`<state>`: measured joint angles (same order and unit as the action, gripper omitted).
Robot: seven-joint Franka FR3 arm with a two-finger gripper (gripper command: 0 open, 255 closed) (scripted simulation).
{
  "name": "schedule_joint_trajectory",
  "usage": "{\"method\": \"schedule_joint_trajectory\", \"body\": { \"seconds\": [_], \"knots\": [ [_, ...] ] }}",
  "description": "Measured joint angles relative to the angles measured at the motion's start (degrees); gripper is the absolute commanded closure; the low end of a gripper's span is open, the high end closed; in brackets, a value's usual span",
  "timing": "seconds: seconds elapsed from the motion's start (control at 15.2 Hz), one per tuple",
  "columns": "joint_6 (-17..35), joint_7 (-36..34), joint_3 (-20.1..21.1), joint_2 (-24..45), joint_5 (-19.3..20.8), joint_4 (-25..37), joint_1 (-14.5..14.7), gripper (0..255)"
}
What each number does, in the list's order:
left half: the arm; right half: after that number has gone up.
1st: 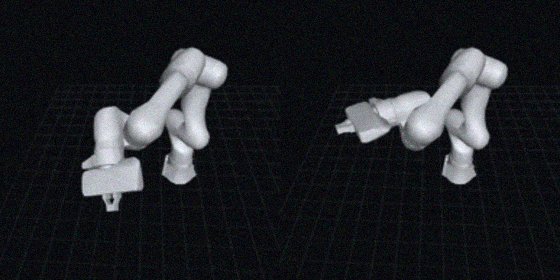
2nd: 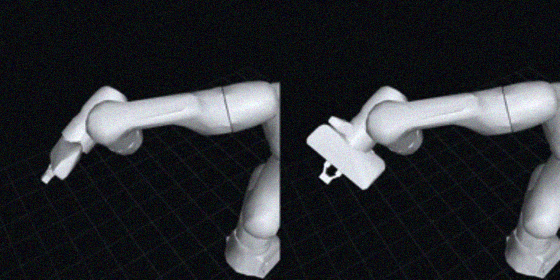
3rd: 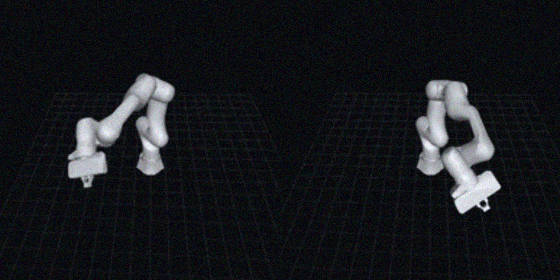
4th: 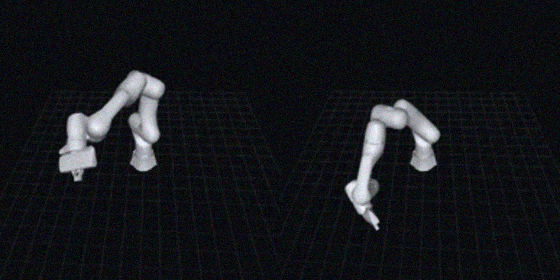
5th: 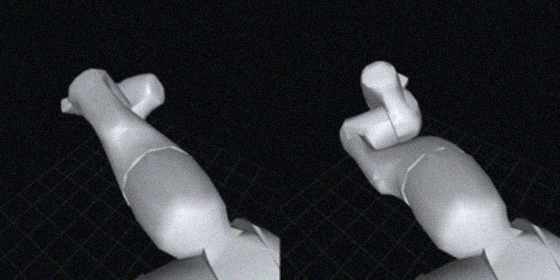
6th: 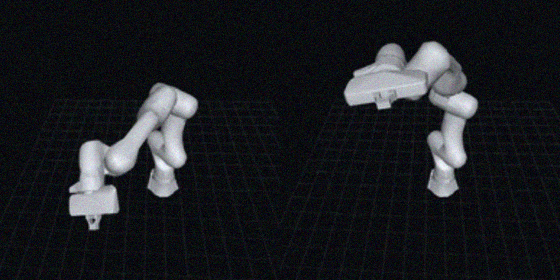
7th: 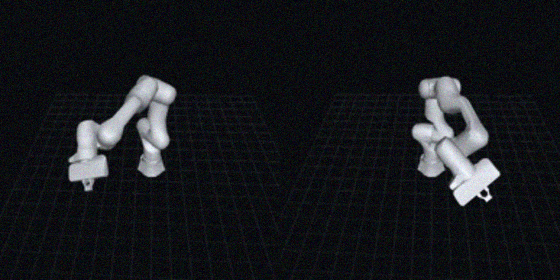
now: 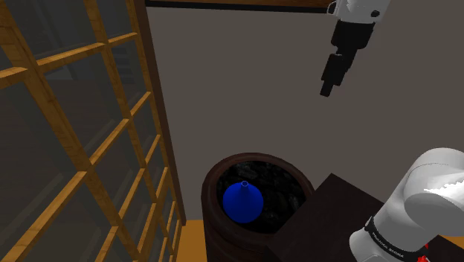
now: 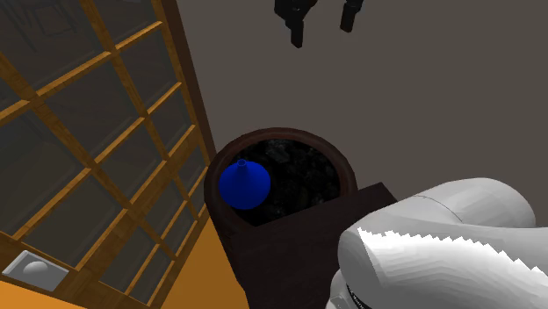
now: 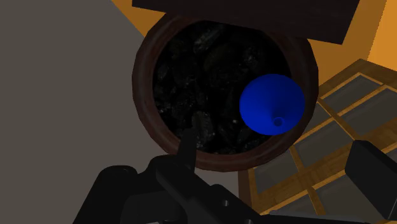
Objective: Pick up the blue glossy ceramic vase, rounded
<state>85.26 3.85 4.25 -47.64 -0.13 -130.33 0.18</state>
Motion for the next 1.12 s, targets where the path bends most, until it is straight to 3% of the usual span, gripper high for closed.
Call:
{"method": "schedule_joint_trajectory", "body": {
  "seconds": [0.13,0.33,0.79,1.12],
  "knots": [
    [0.6,-0.3,0.2,0.0,-0.2,-0.5,0.0,0],
    [5.8,-1.7,1.3,0.4,-1.1,-5.2,0.2,0],
    [20.1,-5.0,4.2,4.2,-3.3,-15.0,0.7,0],
    [31.7,-8.2,7.4,10.9,-5.1,-19.5,1.3,0]
  ]
}}
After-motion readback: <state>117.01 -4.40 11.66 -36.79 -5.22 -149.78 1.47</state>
